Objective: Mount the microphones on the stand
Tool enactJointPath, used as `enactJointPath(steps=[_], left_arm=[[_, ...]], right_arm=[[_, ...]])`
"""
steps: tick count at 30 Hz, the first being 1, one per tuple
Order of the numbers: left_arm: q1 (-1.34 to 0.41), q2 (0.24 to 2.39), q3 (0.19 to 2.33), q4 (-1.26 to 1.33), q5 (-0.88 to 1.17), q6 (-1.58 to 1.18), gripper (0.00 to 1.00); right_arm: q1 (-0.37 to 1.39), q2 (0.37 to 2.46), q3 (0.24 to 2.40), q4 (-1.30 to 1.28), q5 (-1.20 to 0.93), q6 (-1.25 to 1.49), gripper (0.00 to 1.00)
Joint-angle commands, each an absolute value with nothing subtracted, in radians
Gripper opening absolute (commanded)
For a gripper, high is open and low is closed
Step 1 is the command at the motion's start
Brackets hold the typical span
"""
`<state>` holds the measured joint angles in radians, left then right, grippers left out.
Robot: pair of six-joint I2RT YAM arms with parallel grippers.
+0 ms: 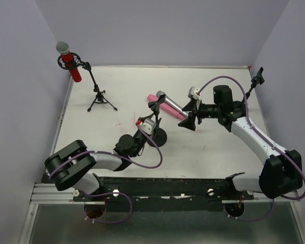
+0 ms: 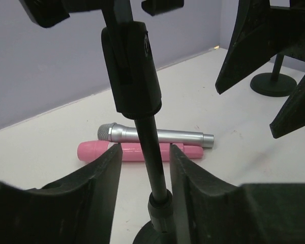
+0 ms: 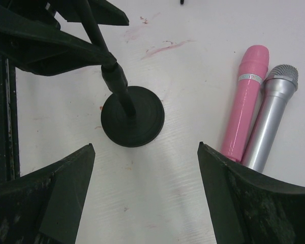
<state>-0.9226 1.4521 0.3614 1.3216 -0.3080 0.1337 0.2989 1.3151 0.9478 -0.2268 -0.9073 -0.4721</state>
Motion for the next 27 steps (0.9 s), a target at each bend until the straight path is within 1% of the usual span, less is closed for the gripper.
enactJointPath(steps=[1, 6, 10, 13, 17, 18, 24, 27], left_arm=[[-0.93, 1.448, 0.367, 1.552, -0.319, 0.133, 0.42], [-0.928, 1.454, 0.37, 1.556, -0.287, 0.14, 0.16], [-0.922, 1.43, 0.357, 1.536, -0.212, 0.159, 0.01], [-0.862, 1.378, 0.345, 1.481, -0.059, 0.094, 0.0], [-0.715, 1.324, 0.36, 1.424, 0.295, -0.121, 0.0], [-0.684, 1.318, 0.37, 1.424, 0.351, -0.159, 0.0], [-0.554, 1.368, 0.538, 1.316, 0.757, -0.354, 0.0], [-0.541, 1.428, 0.597, 1.279, 0.847, -0.377, 0.0]], right_arm=[[0.295, 1.325, 0.95, -0.238, -0.931, -0.485, 0.9], [0.295, 1.325, 0.951, -0.241, -0.931, -0.486, 0.9], [0.295, 1.325, 0.953, -0.241, -0.931, -0.488, 0.9], [0.296, 1.324, 0.951, -0.245, -0.931, -0.489, 0.9], [0.295, 1.324, 0.951, -0.245, -0.934, -0.492, 0.9], [0.295, 1.324, 0.951, -0.247, -0.934, -0.492, 0.9], [0.295, 1.324, 0.953, -0.25, -0.936, -0.495, 0.9], [0.295, 1.324, 0.953, -0.25, -0.933, -0.497, 0.9]])
